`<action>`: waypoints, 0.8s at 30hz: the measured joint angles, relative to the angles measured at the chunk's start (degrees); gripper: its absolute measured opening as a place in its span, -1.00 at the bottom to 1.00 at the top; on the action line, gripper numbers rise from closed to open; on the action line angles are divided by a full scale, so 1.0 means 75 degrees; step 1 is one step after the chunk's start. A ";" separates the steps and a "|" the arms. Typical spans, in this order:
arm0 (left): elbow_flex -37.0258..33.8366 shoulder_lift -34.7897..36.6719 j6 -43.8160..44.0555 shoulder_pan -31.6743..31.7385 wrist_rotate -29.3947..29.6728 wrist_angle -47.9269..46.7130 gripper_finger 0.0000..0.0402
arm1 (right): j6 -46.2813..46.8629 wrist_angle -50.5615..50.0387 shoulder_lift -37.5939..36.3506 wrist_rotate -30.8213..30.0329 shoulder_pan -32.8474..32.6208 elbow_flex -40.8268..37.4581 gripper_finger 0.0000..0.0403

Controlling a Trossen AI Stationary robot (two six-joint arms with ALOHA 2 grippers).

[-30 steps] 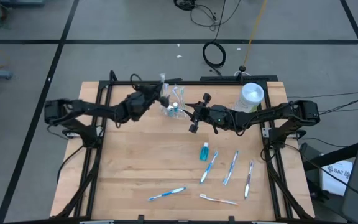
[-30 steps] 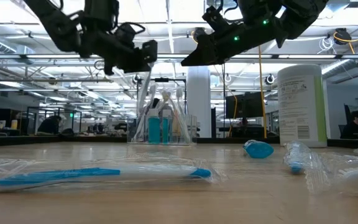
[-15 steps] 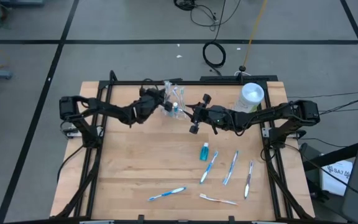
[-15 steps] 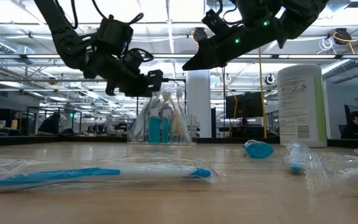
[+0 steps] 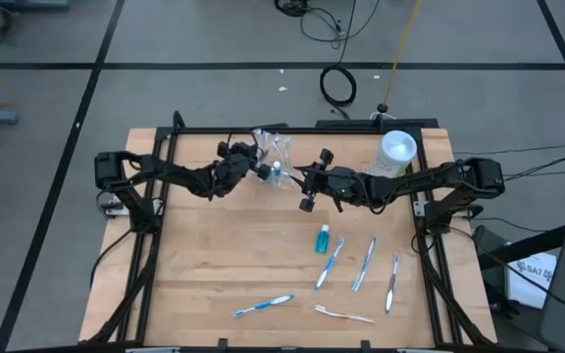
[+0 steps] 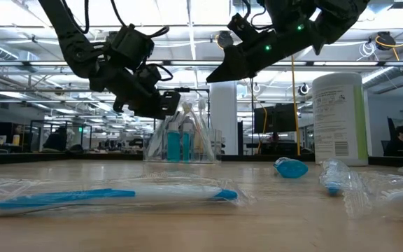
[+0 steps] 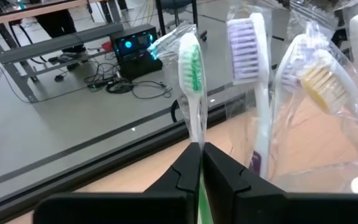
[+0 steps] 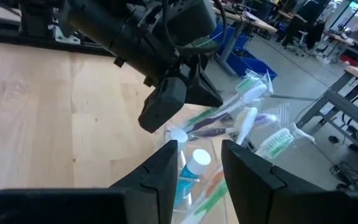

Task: Pick & Place toothbrushing station
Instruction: Put the green toothbrush into the left section of the organizer, then put the mouthwash into the middle section of the organizer

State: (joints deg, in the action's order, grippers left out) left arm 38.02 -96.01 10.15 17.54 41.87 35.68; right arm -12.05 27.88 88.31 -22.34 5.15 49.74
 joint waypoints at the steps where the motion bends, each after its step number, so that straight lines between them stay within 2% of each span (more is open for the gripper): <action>1: 0.0000 0.0000 0.0003 0.0000 -0.0037 0.0003 -0.93 | 0.0131 0.0012 0.0000 0.0010 -0.0001 0.0000 -0.42; 6: 0.0000 0.0000 0.0262 -0.0003 -0.0042 0.0000 -0.88 | 0.0569 0.0010 0.0000 0.0010 -0.0001 0.0000 -0.42; 14: 0.0000 0.0061 0.0549 -0.0067 -0.0596 -0.0396 -0.50 | 0.0460 -0.0418 0.0000 0.0014 -0.0018 0.0003 -0.22; 20: 0.0000 0.0222 0.0579 -0.0333 -0.0261 -0.0542 -0.32 | 0.0910 -0.0902 -0.0003 0.0053 -0.0018 0.0003 -0.05; 24: -0.0009 0.0666 0.0697 -0.0476 -0.0178 -0.0847 -0.30 | 0.0902 -0.1470 -0.0003 0.1141 0.0005 0.0003 0.01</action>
State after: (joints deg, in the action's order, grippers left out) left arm 37.95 -91.01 15.38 13.97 40.53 29.33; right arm -5.28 16.86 88.29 -13.78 5.19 49.76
